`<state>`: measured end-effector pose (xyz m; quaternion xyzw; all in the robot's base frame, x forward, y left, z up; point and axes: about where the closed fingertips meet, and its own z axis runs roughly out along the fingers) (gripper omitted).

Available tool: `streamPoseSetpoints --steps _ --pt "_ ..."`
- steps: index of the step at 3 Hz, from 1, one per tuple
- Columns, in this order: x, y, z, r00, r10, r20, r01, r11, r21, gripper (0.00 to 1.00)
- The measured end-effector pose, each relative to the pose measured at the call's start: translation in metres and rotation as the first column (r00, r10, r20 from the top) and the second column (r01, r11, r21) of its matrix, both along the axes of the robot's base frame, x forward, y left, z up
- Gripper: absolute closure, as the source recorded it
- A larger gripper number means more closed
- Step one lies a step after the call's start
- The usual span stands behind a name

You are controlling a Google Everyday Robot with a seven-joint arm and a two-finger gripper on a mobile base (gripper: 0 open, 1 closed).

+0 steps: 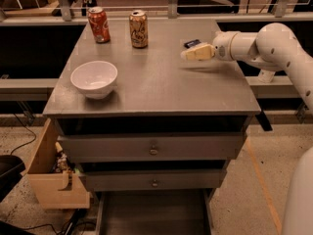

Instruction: Place rxbar blueberry into bottom drawer

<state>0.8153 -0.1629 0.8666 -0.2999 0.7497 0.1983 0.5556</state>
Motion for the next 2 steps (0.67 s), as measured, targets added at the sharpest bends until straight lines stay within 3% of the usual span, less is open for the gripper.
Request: streamPoseSetpoints --steps 2 --pt "0.0081 -0.0302 0.0035 0.9994 -0.033 0.005 0.033 0.996 -0.077 0.00"
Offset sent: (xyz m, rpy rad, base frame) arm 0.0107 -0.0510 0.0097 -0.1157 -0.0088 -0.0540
